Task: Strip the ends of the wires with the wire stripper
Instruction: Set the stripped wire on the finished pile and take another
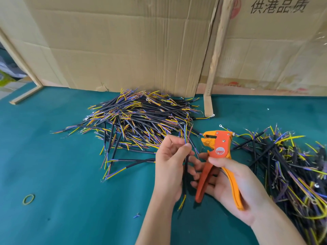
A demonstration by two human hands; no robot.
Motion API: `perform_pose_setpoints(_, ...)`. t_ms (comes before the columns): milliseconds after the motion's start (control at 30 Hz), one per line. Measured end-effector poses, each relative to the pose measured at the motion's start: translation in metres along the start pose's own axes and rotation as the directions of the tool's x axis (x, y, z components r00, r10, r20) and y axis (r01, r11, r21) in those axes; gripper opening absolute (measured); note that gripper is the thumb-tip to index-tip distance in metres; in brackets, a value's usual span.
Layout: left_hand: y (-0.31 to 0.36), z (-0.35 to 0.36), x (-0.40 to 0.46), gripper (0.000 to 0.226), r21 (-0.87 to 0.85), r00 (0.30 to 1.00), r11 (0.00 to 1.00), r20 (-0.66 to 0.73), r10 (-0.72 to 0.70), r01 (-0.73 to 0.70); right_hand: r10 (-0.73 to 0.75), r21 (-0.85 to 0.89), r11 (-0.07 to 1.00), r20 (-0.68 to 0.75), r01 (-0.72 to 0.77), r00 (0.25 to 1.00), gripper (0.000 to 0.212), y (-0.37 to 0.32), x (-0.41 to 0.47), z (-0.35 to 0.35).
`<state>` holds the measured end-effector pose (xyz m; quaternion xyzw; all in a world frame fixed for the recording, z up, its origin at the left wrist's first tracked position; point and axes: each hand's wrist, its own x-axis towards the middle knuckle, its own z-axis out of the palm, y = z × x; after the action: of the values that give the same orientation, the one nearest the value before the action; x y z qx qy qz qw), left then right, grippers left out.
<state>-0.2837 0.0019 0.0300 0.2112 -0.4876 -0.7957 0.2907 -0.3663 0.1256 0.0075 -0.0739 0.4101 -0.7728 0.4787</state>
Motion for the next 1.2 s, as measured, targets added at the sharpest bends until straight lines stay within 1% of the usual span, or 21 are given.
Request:
perform_pose_setpoints(133,0.001,-0.001,0.000,0.021,0.037,1.000,0.999,-0.010,0.025,-0.024,0.012,0.001,1.000,-0.017,-0.012,1.000,0.066,-0.001,0.000,0.003)
perform_pose_setpoints(267,0.000,-0.001,0.000,0.016,0.071,0.999,0.997,-0.023,0.039,-0.038,0.008,0.015,1.000,0.002,-0.008,1.000,0.077,-0.004,-0.004,0.010)
perform_pose_setpoints(333,0.000,-0.002,-0.001,0.013,0.067,0.999,0.997,-0.017,0.044,-0.043,0.007,0.011,1.000,0.022,-0.008,1.000,0.076,-0.007,-0.008,0.014)
perform_pose_setpoints(400,0.000,-0.002,-0.001,0.011,0.061,0.999,0.997,-0.009,0.051,-0.050,0.006,-0.006,1.000,0.033,-0.005,0.999,0.069,-0.008,-0.010,0.016)
perform_pose_setpoints(567,0.000,-0.004,0.000,0.019,0.059,0.998,0.996,0.011,0.066,-0.066,-0.007,-0.014,1.000,0.008,0.007,1.000,0.065,-0.009,-0.014,0.021)
perform_pose_setpoints(667,-0.002,-0.003,0.000,0.023,0.061,0.996,0.995,0.000,0.084,-0.084,0.004,-0.019,1.000,0.001,-0.004,1.000,0.066,-0.009,-0.014,0.022)
perform_pose_setpoints(833,-0.005,-0.001,0.000,0.030,0.121,0.989,0.982,-0.014,0.147,-0.144,0.011,-0.026,1.000,-0.017,-0.012,1.000,0.074,-0.010,-0.013,0.022)
perform_pose_setpoints(933,-0.006,-0.002,0.001,0.033,0.155,0.981,0.970,-0.032,0.193,-0.186,0.009,-0.026,1.000,-0.016,-0.010,1.000,0.073,-0.009,-0.013,0.023)
perform_pose_setpoints(1033,-0.006,-0.001,0.002,0.033,0.178,0.974,0.962,-0.055,0.222,-0.209,-0.001,-0.031,1.000,-0.013,0.001,1.000,0.066,-0.009,-0.013,0.022)
perform_pose_setpoints(1100,-0.007,-0.001,0.002,0.033,0.184,0.970,0.959,-0.076,0.232,-0.216,0.001,-0.039,0.999,-0.019,-0.002,1.000,0.067,-0.009,-0.014,0.023)
perform_pose_setpoints(1200,-0.009,-0.001,0.003,0.020,0.177,0.963,0.960,-0.123,0.242,-0.219,0.006,-0.033,0.999,-0.026,-0.006,1.000,0.066,-0.010,-0.015,0.024)
